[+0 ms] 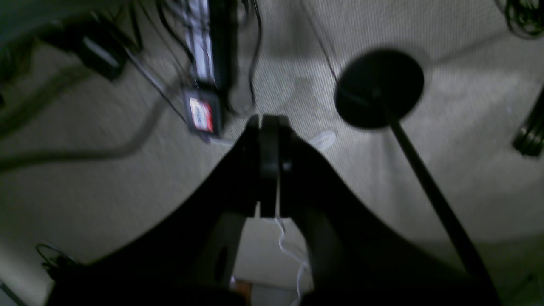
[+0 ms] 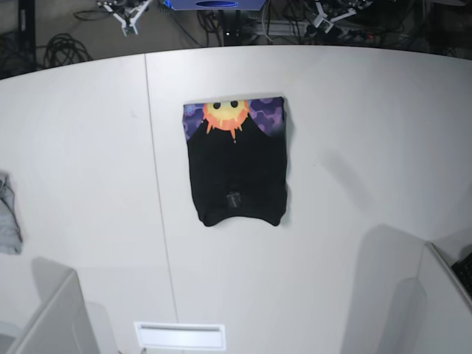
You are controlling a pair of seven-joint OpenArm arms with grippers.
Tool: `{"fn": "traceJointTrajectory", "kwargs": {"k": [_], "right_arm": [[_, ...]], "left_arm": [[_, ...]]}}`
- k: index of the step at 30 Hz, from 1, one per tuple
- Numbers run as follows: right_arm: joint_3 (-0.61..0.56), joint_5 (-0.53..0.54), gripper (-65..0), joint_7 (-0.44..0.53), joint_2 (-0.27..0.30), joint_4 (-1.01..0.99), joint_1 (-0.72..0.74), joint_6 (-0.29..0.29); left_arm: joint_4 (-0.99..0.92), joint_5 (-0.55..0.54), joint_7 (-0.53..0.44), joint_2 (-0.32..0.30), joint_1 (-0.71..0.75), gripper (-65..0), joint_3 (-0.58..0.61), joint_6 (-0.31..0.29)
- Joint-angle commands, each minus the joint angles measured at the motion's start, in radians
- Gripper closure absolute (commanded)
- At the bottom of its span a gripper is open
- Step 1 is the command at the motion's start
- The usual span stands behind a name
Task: Fold the T-shirt properly
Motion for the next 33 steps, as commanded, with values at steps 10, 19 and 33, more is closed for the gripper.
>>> {"fn": "traceJointTrajectory", "kwargs": {"k": [10,19,33], "right_arm": [[-0.167,0.003,0.0,0.004,-0.004,0.002,-0.013,0.004],[-0.165,0.003,0.0,0.004,-0.005,0.000,-0.011,0.003],[-0.168,0.003,0.0,0.009,-0.073,0.003,-0.005,0.001]], "left_arm": [[0.022,0.004,-0.007,0.070,0.001,0.0,-0.002,0.140],[0.015,0.004,-0.004,0.089,-0.018,0.0,0.000,0.146],[0.014,0.004,-0.007,0.081,-0.004,0.0,0.001,0.146]]}}
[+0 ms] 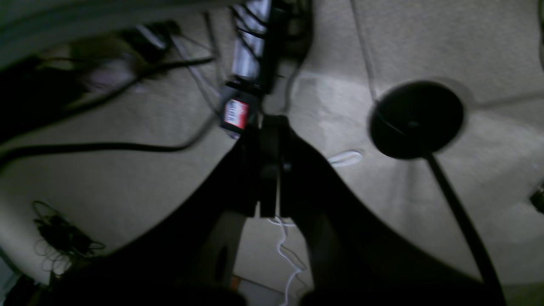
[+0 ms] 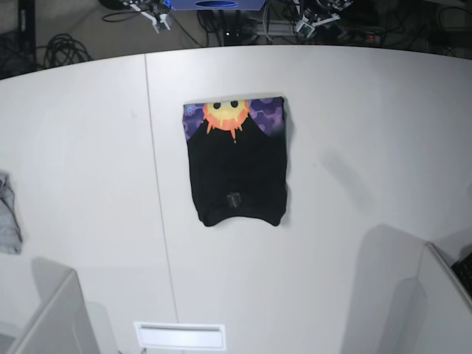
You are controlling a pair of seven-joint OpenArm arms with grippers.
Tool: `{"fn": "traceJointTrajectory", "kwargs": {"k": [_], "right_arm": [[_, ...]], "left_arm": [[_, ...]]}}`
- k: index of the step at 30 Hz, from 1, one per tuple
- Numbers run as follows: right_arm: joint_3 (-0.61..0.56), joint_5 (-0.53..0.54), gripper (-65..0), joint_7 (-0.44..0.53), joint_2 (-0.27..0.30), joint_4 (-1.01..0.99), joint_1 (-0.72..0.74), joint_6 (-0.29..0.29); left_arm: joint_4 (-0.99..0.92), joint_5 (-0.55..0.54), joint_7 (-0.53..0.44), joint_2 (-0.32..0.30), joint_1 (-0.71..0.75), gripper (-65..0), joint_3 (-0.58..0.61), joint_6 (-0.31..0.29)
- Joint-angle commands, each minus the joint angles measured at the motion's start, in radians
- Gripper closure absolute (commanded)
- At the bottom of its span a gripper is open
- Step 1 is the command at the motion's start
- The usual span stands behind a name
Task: Fold the T-shirt properly
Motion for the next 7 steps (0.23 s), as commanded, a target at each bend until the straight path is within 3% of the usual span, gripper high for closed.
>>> {"fn": "traceJointTrajectory", "kwargs": {"k": [1,7], "right_arm": [[-0.002,0.003,0.0,0.008,0.010,0.000,-0.003,0.005],[-0.003,0.002,0.0,0.008,0.013,0.000,0.008,0.005]], "left_arm": [[0.000,0.004,-0.011,-0.003,0.005,0.0,0.003,0.000],[0.000,0.004,-0.011,0.001,0.007,0.0,0.003,0.000]]}}
